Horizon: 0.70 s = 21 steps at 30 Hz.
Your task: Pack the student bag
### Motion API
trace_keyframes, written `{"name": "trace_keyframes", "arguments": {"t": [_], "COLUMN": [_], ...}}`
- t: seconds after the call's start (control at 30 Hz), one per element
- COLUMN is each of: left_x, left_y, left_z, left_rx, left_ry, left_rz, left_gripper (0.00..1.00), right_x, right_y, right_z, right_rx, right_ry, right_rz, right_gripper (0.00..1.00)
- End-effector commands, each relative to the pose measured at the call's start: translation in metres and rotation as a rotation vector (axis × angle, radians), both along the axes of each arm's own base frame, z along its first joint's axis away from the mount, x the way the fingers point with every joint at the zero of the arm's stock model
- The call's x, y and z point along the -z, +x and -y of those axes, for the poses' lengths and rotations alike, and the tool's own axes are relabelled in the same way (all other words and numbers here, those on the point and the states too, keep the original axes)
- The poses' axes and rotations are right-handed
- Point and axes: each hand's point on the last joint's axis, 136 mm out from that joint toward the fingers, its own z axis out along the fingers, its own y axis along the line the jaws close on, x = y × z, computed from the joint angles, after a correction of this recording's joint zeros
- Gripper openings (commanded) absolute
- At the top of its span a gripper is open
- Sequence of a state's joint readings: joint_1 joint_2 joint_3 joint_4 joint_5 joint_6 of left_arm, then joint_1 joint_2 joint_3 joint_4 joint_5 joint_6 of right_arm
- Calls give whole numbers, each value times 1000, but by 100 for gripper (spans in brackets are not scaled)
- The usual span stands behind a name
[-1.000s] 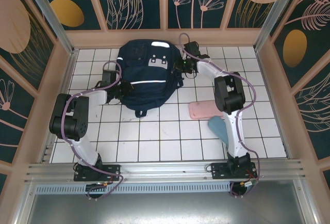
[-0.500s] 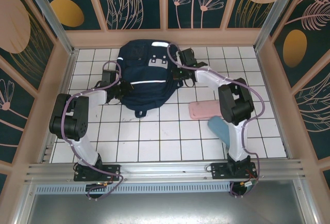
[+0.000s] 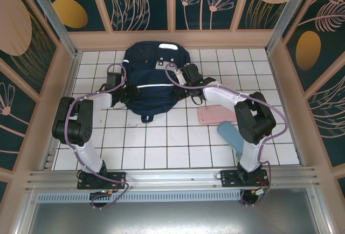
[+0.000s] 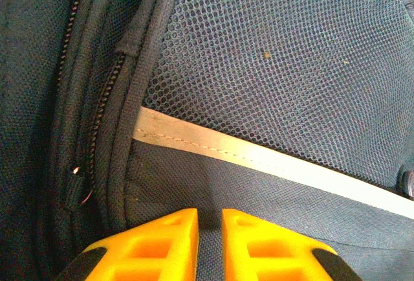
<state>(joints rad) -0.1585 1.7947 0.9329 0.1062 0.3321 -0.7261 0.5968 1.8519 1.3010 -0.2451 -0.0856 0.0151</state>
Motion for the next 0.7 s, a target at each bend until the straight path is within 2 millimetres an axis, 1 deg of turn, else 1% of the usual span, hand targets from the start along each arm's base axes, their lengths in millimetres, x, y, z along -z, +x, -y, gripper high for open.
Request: {"name": "trace_keyframes", "arguments": {"t": [0.0, 0.03, 0.07, 0.1, 0.17, 0.27, 0.37, 0.43, 0.47, 0.67], "left_x": [40, 39, 38, 36, 30, 15, 1, 0, -14, -33], "left_y": [-31, -32, -32, -33, -33, -31, -31, -32, -29, -30], "left_z": [-3, -3, -4, -3, -4, -4, -3, -2, -2, 1], "left_rx": [3, 3, 3, 5, 3, 5, 15, 23, 23, 23], "left_ry": [45, 48, 50, 50, 51, 49, 49, 46, 40, 21], "left_rz": [-171, -170, -169, -165, -155, -125, -100, -103, -71, -40], "left_gripper": [19, 19, 20, 20, 21, 25, 28, 29, 30, 31], "right_x": [-22, -21, -20, -19, -12, -3, 0, 2, 1, 5], "right_y": [30, 34, 46, 55, 70, 90, 104, 111, 114, 125], "right_z": [25, 23, 31, 36, 39, 42, 38, 36, 35, 28], "right_rx": [164, 172, 206, 232, 256, 266, 242, 228, 220, 173], "right_ry": [7, 7, 8, -2, -6, 0, 25, 43, 56, 73], "right_rz": [38, 35, 31, 34, 21, 6, -7, -14, -20, -40], "right_gripper": [19, 29, 35, 39, 44, 45, 45, 45, 45, 43]}}
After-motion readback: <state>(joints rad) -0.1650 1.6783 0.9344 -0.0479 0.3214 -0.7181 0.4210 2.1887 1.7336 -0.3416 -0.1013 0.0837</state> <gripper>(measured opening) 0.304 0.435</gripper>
